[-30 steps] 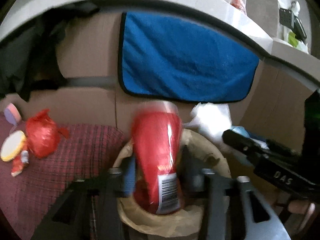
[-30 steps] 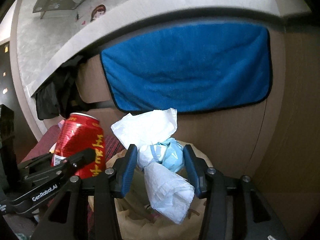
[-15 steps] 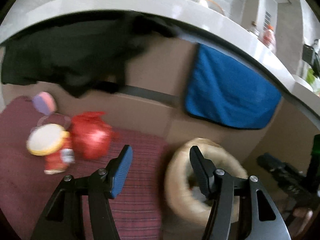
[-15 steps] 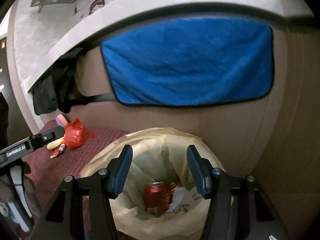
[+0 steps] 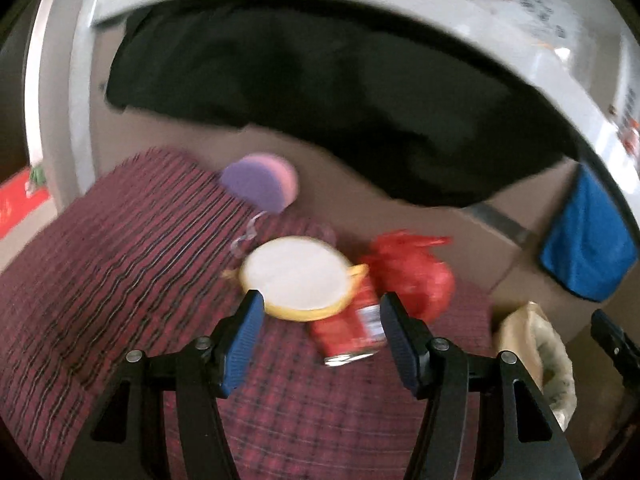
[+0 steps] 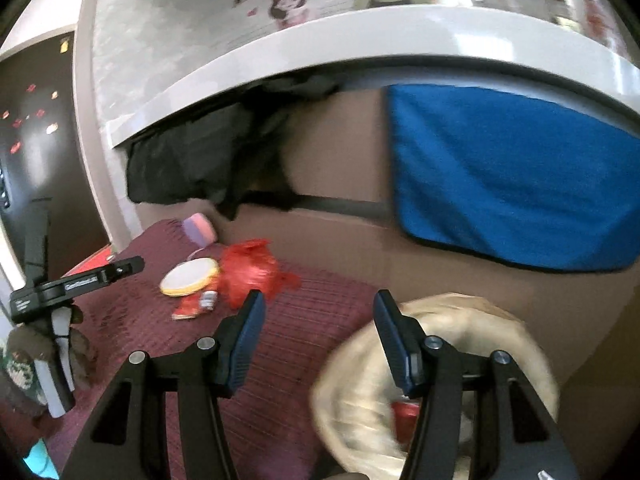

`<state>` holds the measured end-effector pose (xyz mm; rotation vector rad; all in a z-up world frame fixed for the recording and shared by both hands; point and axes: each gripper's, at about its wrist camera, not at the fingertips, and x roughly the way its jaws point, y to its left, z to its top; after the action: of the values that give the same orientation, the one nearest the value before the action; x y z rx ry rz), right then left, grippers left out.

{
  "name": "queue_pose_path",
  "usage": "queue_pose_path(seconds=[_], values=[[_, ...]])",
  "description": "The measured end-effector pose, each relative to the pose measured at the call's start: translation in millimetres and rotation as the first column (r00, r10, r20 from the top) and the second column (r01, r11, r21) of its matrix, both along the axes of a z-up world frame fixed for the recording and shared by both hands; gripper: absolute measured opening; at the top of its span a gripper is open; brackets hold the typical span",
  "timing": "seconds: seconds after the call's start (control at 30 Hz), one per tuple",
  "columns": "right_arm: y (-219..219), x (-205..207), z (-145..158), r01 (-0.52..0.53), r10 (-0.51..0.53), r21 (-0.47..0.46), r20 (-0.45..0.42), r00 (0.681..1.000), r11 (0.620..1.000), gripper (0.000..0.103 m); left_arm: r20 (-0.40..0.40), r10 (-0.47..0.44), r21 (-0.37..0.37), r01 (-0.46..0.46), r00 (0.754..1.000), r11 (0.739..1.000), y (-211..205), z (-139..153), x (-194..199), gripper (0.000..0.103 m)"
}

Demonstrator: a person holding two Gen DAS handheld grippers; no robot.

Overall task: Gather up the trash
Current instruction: 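Move both grippers back to the table toward the red wrapper, then grasp the red snack wrapper with the right gripper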

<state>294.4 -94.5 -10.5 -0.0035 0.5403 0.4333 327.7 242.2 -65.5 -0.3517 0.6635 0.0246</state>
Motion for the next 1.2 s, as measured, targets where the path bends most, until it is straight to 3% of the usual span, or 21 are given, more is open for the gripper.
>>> queue_pose_path(seconds=[0.1,0.3,0.47,0.57,0.67,0.9,1.0,1.2], values=[[32.4,12.0,-9.5,-0.029,0.029,-0.022,-0.012,1.0,0.999,0.053,-0.035,0.013,-0.048,-0.015,0.999,0.999,24.4,-16.2,6.7,0.061],[87.1,43.4,-31.8,-0.109,0.104,-0.046,-0.095,0.99,0.993,0.053,-0.025,0.015,-0.063,-0.016,1.0,0.998,54.7,-22.1,12.7,0.061],[136.3,56.1,-49.7,-0.244,0.238,-0.014,-0.167,0.957,0.97,0.053,-0.021,0.019,-0.074,-0.02,1.0,0.997,76.7,-19.3,11.4,0.061],[172.1,62.8,-68.7,-0.299,0.28,-0.064,-0.212,0.936,0.952,0.05,-0.017,0.014,-0.088,-0.015,1.0,0.996,86.9,-16.0,6.7,0.061],[196.4,77.1,-87.6,-0.289,0.253,-0.121,-0.247,0.935,0.95,0.05,-0.008,0.003,-0.089,-0.004,1.0,0.996,96.5,-13.3,-1.8,0.061],[225.4,108.9,-114.2,-0.254,0.185,-0.219,-0.294,0.938,0.942,0.049,-0.001,0.007,-0.109,-0.007,1.0,0.994,115.9,-15.3,-13.5,0.061],[225.0,105.4,-112.0,-0.255,0.186,-0.235,-0.28,0.942,0.938,0.027,-0.011,0.004,-0.11,-0.005,1.0,0.994,115.8,-19.5,-12.6,0.061],[188.2,81.4,-102.9,-0.26,0.199,-0.179,-0.299,0.933,0.949,0.02,-0.032,-0.037,-0.11,0.033,0.999,0.993,100.6,-24.8,-3.3,0.061]])
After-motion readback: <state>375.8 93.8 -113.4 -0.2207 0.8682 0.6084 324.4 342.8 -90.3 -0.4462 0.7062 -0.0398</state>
